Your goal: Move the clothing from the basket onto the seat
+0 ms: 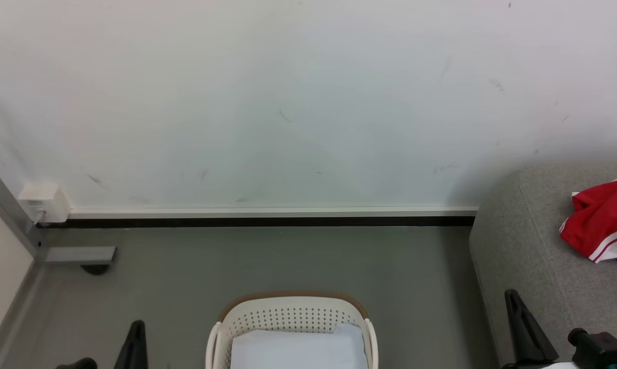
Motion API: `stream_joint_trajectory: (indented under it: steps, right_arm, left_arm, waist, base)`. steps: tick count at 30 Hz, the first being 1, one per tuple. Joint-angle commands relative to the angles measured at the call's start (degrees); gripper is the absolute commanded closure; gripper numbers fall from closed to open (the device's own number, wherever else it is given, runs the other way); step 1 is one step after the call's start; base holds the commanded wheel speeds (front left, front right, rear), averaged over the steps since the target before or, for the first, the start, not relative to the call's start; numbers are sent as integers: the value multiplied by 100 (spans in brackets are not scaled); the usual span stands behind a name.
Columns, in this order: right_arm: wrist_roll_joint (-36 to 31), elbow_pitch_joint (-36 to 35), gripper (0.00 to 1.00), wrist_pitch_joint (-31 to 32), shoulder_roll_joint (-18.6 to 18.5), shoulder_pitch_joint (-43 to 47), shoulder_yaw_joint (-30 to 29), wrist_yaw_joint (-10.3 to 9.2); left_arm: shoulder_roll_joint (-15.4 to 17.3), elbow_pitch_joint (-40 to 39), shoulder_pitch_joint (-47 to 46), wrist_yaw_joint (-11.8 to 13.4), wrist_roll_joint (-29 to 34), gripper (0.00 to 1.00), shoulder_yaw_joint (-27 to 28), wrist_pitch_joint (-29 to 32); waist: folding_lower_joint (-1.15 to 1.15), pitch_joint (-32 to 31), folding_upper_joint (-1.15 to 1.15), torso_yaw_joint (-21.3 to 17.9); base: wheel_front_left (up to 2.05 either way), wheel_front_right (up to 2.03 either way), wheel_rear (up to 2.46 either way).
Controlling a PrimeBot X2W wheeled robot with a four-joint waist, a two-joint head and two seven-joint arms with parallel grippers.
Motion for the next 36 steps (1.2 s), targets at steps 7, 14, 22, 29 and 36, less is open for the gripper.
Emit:
stream_joint_trajectory:
  steps: [7, 14, 22, 29, 36]
  right_arm:
    - [851, -126, 100, 225, 24, -146, -184, -1]
    - [1471, -152, 100, 403, 45, -167, -306, -2]
    - [2123, -180, 100, 592, 65, -192, -431, -3]
    - [2650, -201, 100, 742, 77, -210, -532, -4]
    - [3136, -221, 100, 883, 94, -220, -628, -5]
  left_arm:
    - [34, -131, -192, -65, -924, 100, 8, 193]
    - [36, -161, -236, -100, -1606, 100, 2, 351]
    - [37, -173, -299, -136, -2318, 100, 15, 533]
    - [38, -178, -351, -162, -2890, 100, 29, 684]
    - [40, -184, -403, -190, -3424, 100, 44, 825]
  waist:
    - [0, 20, 0, 12]
    - [0, 37, 0, 22]
    - [0, 57, 0, 32]
    - [0, 75, 0, 41]
    - [0, 92, 0, 51]
  base:
    - [0, 0, 0]
    - [0, 0, 0]
    - [0, 0, 0]
    - [0, 0, 0]
    - [0, 0, 0]
